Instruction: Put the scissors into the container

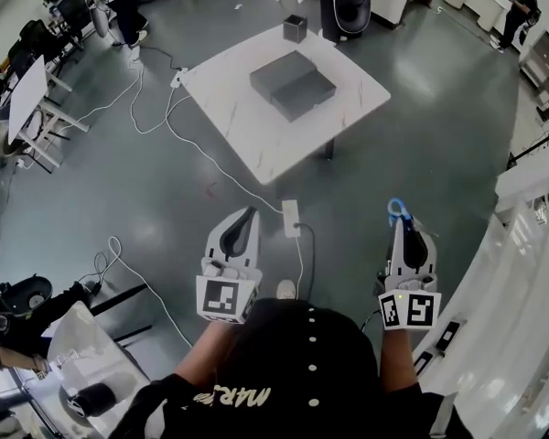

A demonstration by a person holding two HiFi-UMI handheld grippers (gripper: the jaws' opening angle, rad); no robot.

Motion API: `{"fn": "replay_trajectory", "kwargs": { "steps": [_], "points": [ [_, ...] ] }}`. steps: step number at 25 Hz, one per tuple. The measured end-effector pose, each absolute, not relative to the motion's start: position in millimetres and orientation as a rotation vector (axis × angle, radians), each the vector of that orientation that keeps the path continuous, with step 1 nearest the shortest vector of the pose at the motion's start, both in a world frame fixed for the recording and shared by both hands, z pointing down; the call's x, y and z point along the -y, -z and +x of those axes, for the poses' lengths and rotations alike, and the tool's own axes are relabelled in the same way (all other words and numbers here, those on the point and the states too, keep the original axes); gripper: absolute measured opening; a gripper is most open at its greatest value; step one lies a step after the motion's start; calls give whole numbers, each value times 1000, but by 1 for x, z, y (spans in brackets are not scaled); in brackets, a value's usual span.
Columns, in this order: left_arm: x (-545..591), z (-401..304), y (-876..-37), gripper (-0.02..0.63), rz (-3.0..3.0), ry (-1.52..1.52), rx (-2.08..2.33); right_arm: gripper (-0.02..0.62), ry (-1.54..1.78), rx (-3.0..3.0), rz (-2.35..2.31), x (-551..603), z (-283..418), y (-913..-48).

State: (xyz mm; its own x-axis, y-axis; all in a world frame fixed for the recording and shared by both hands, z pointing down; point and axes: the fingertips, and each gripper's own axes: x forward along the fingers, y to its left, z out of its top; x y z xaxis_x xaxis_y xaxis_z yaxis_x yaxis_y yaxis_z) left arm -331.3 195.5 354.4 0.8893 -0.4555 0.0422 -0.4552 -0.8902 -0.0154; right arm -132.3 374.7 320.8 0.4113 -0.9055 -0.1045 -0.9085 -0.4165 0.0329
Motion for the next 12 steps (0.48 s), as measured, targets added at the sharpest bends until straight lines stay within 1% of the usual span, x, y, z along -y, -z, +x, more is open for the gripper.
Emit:
{"fn": "replay_trajectory", "kwargs": {
  "steps": [8,12],
  "points": [
    [-169,-302,-349,35,-3086,19,-626,55,-159,-1614,-2669,-353,-121,-326],
    [-160,-296,-366,35,-3082,95,-605,55,-147,-1582,-2691,-353,-115,-334]
  ]
}}
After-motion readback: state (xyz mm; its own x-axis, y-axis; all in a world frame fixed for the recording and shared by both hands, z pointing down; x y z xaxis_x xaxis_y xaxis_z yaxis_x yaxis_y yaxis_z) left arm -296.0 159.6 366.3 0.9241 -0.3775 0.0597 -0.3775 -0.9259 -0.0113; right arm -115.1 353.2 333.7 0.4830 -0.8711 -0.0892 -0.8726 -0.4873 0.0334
